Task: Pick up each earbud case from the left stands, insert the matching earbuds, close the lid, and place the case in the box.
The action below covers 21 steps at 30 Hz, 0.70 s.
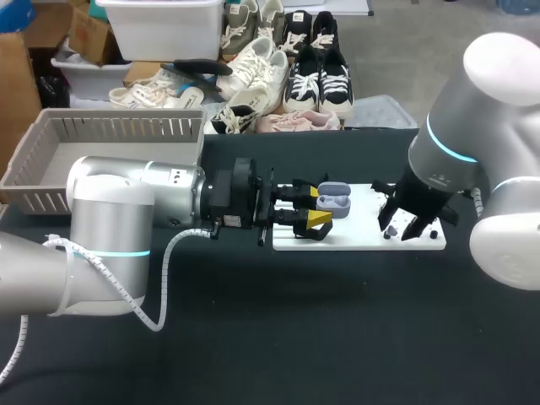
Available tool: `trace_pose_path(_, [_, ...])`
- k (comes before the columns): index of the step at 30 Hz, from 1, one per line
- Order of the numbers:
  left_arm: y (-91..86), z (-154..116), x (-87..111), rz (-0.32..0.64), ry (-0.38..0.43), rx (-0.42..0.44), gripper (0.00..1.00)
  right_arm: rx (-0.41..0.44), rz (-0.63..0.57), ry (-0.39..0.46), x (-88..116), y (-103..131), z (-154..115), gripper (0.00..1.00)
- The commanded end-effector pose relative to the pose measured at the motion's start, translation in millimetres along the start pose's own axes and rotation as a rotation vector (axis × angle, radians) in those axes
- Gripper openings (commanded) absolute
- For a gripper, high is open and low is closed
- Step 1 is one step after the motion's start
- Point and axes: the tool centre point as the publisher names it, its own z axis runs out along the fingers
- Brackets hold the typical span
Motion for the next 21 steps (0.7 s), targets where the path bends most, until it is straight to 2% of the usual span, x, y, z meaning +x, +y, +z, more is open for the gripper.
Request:
trace_pose_path(1, [0.5, -0.1, 0.8, 0.001, -0.002, 0.001, 0.0, 0.003, 0.002, 0.001, -1.1, 0.6, 2.4, 0.35])
trace_pose_path(9, [0.5, -0.1, 0.8, 0.001, -0.002, 0.001, 0.0, 0.004, 0.0, 0.004, -2.3, 1.0, 4.2, 0.29])
trace_pose_path(12, [0.5, -0.1, 0.8, 0.001, -0.002, 0.001, 0.0, 0.005, -0.003, 0.007, -2.2, 1.2, 5.5, 0.18])
trace_pose_path(13, [0.5, -0.1, 0.8, 0.001, -0.002, 0.001, 0.0, 0.006, -0.005, 0.009, -2.1, 1.2, 5.7, 0.05])
trace_pose_path(14, [0.5, -0.1, 0.8, 0.001, -0.002, 0.001, 0.0, 0.005, -0.005, 0.01, -1.9, 1.3, 5.9, 0.0])
trace_pose_path(21, [0.5, -0.1, 0.8, 0.001, -0.002, 0.001, 0.0, 0.007, -0.011, 0.017, -1.1, 1.5, 6.7, 0.0])
